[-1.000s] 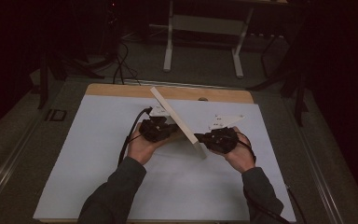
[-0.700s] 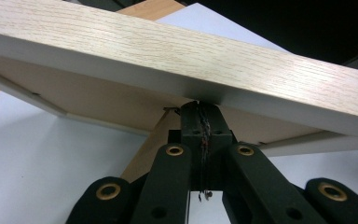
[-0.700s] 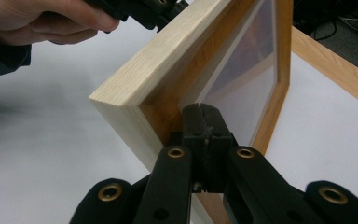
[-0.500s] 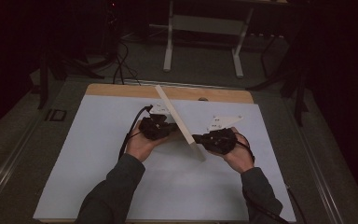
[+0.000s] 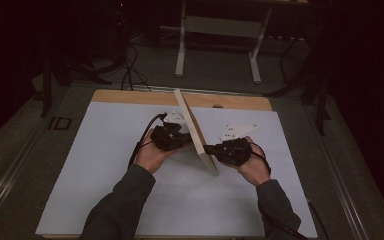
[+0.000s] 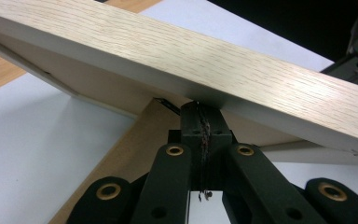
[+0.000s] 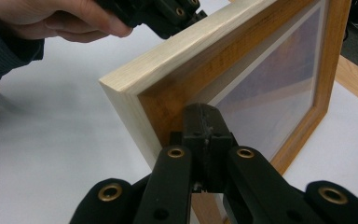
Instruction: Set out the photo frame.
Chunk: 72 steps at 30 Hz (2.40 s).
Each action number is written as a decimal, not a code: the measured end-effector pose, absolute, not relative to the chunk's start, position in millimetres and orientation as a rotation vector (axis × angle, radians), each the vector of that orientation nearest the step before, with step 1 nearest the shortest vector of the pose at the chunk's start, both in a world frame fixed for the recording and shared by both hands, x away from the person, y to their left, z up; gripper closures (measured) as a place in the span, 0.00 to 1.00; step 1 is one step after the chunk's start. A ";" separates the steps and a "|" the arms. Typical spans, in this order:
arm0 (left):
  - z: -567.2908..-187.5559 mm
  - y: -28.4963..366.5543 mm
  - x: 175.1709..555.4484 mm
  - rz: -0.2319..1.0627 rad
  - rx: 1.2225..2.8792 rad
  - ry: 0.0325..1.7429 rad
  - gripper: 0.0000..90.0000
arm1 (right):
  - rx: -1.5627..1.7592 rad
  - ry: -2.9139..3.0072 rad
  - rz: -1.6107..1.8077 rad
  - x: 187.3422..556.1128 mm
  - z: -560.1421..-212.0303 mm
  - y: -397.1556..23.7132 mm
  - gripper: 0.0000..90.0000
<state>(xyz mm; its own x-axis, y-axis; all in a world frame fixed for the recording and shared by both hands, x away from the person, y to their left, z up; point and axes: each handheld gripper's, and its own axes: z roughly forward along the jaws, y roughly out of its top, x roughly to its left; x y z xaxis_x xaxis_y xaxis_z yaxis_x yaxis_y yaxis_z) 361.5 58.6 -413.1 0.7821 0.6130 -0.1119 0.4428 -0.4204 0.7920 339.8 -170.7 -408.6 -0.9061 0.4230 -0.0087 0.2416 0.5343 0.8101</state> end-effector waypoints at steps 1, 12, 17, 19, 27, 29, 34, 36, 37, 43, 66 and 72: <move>-413.2 58.3 361.3 0.239 2.086 0.783 1.00 | 0.567 2.569 1.308 339.6 -408.3 -170.4 1.00; -413.2 57.1 364.7 0.215 2.083 0.775 1.00 | 0.552 2.580 1.323 339.7 -407.9 -164.4 1.00; -415.1 58.7 369.2 0.159 2.058 0.774 1.00 | 0.544 2.583 1.321 339.8 -407.7 -161.2 1.00; -415.6 59.2 370.5 0.147 2.055 0.775 1.00 | 0.542 2.583 1.318 340.0 -407.8 -159.7 1.00; -416.1 63.0 375.8 0.130 2.054 0.789 1.00 | 0.542 2.584 1.309 341.4 -407.1 -152.7 1.00; -415.9 63.8 377.1 0.130 2.056 0.790 1.00 | 0.538 2.583 1.301 341.8 -406.6 -150.5 1.00; -416.1 65.1 379.1 0.117 2.057 0.794 1.00 | 0.530 2.585 1.293 342.5 -405.7 -145.7 1.00; -417.3 67.3 380.8 0.086 2.060 0.784 1.00 | 0.512 2.594 1.291 342.5 -405.6 -142.4 1.00; -417.6 67.6 381.2 0.078 2.059 0.785 1.00 | 0.506 2.597 1.290 342.4 -405.6 -142.0 1.00; -417.5 69.9 382.2 0.067 2.052 0.801 0.96 | 0.505 2.604 1.269 342.4 -407.7 -143.3 0.97; -393.3 94.5 369.1 0.165 1.927 0.914 0.64 | 0.665 2.582 1.210 349.2 -424.1 -174.2 0.74; -385.6 88.4 362.4 0.213 1.930 0.945 0.60 | 0.679 2.572 1.176 349.5 -425.3 -178.0 0.71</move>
<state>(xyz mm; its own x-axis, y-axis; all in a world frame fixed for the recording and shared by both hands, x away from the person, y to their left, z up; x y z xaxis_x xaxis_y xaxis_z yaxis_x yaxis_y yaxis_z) 362.4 88.4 -385.6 0.6871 0.6903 -0.2269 0.5264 -0.2577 0.8102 349.5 -178.0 -425.3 -0.8655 0.5007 -0.0180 0.3138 0.5697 0.7596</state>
